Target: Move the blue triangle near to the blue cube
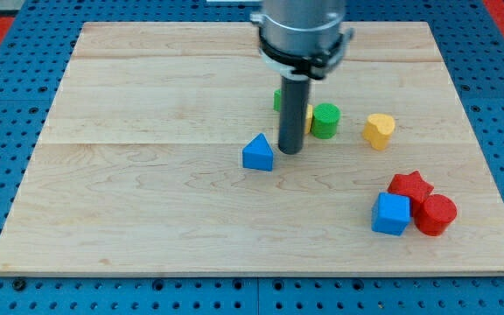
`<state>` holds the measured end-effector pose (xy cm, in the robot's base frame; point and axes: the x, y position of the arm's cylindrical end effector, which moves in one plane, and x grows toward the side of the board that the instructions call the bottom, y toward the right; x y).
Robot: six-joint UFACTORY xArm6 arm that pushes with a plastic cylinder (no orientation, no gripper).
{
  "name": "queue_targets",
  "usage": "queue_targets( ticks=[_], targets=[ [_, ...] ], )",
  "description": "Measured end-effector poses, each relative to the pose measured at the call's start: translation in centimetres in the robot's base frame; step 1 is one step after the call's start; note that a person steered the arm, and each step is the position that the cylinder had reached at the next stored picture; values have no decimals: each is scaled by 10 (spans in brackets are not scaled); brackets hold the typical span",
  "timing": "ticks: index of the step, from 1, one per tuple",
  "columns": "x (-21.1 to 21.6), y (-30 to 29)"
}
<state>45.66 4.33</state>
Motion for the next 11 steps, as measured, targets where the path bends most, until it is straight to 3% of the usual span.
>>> queue_targets(
  ticks=[1,3,6,8,11],
  targets=[
    [-24,-83],
    [-18,-141],
    [26,34],
    [52,-20],
    [49,22]
  ],
)
